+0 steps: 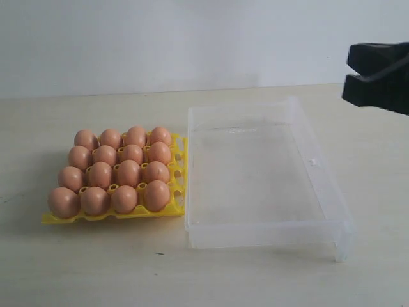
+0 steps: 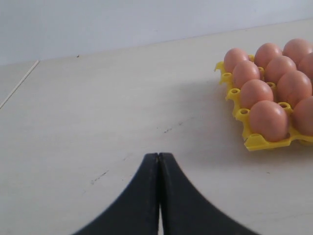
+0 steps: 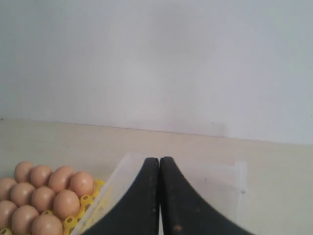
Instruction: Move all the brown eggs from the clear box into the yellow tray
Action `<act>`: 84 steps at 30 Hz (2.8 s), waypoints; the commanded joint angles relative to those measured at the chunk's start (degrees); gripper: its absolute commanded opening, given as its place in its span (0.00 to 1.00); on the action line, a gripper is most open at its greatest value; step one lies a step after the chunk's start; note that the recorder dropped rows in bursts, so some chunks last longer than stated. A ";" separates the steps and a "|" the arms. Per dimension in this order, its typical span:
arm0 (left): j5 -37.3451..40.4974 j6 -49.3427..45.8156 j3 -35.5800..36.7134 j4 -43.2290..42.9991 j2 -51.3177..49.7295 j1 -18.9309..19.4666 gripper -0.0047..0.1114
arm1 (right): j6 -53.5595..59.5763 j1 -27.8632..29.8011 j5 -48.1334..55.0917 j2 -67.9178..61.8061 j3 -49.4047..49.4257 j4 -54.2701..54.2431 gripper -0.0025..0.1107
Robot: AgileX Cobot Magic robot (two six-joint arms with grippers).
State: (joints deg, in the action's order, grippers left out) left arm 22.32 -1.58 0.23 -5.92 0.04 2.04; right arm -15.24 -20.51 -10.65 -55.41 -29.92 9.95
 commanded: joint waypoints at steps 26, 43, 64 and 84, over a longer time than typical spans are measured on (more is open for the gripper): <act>-0.52 0.26 -0.23 0.14 -0.04 -0.34 0.04 | 0.38 1.05 1.14 35.91 29.92 -3.58 0.02; -0.52 0.26 -0.23 0.14 -0.04 -0.34 0.04 | 0.26 16.21 27.11 51.23 29.92 -3.82 0.02; -0.52 0.26 -0.23 0.14 -0.04 -0.34 0.04 | -0.35 19.30 28.36 55.41 29.92 -3.76 0.02; -0.52 0.26 -0.23 0.14 -0.04 -0.34 0.04 | 11.73 16.11 28.71 55.41 29.92 -3.64 0.02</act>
State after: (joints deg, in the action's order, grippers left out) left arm 22.32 -1.58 0.23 -5.92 0.04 2.04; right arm -4.32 -3.58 18.26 -0.38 -0.24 6.00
